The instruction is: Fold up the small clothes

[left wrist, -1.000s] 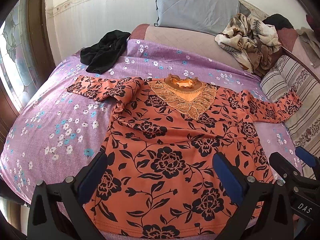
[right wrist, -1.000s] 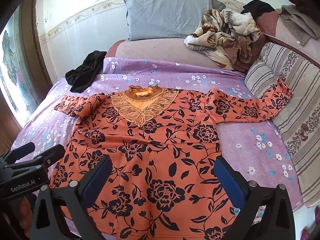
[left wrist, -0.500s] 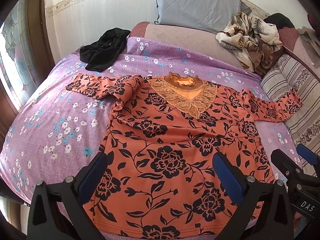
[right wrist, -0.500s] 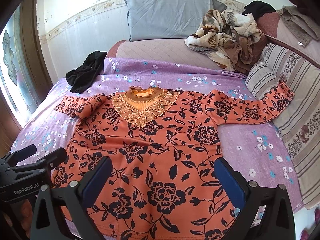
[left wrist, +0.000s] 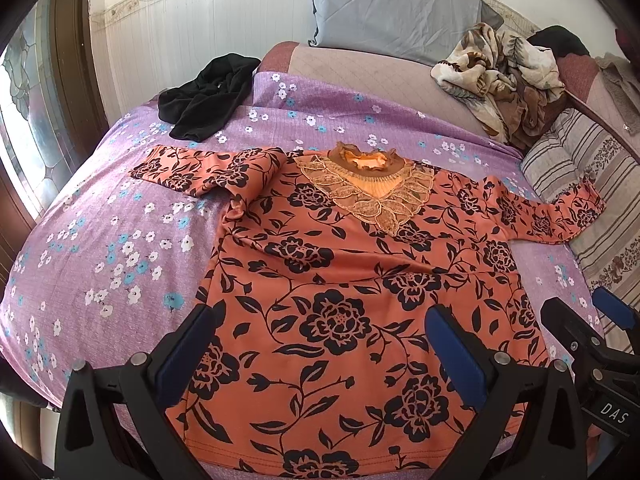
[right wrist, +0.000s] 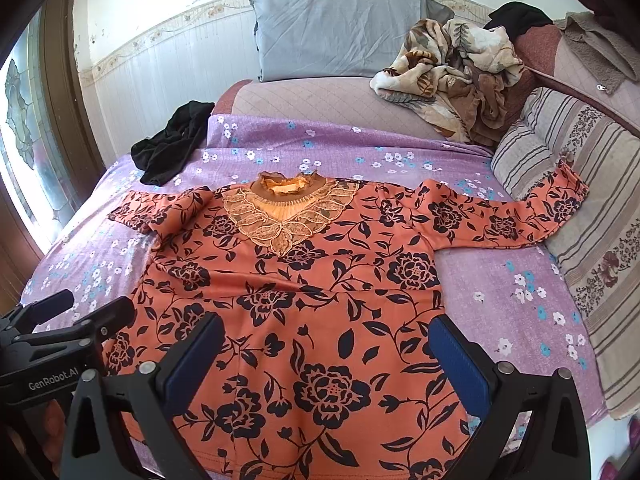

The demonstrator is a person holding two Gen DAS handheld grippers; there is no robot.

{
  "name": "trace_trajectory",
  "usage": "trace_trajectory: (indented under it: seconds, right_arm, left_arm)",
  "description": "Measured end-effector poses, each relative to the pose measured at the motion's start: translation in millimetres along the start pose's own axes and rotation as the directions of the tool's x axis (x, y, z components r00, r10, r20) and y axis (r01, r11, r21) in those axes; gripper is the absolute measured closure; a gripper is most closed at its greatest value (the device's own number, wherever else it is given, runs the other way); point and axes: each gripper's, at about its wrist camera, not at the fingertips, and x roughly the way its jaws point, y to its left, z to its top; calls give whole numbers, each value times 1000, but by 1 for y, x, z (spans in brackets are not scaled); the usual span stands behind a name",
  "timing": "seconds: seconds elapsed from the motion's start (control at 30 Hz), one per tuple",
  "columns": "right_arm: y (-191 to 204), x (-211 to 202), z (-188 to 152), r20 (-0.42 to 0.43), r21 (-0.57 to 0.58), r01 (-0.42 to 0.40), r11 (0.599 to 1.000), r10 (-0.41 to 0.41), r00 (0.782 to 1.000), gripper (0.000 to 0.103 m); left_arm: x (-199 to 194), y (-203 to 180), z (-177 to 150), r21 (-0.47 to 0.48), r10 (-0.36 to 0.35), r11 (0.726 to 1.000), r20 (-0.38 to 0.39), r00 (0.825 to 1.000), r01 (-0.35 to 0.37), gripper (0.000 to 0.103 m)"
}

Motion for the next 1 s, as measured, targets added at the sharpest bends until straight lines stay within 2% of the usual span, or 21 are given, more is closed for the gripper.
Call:
trace_trajectory:
  seconds: [1.0]
  right_arm:
    - [4, 4, -2, -12, -15, -5, 1000, 5, 1000, 0]
  left_arm:
    - [4, -3, 0, 0, -11, 1000, -6, 1000, 11, 0]
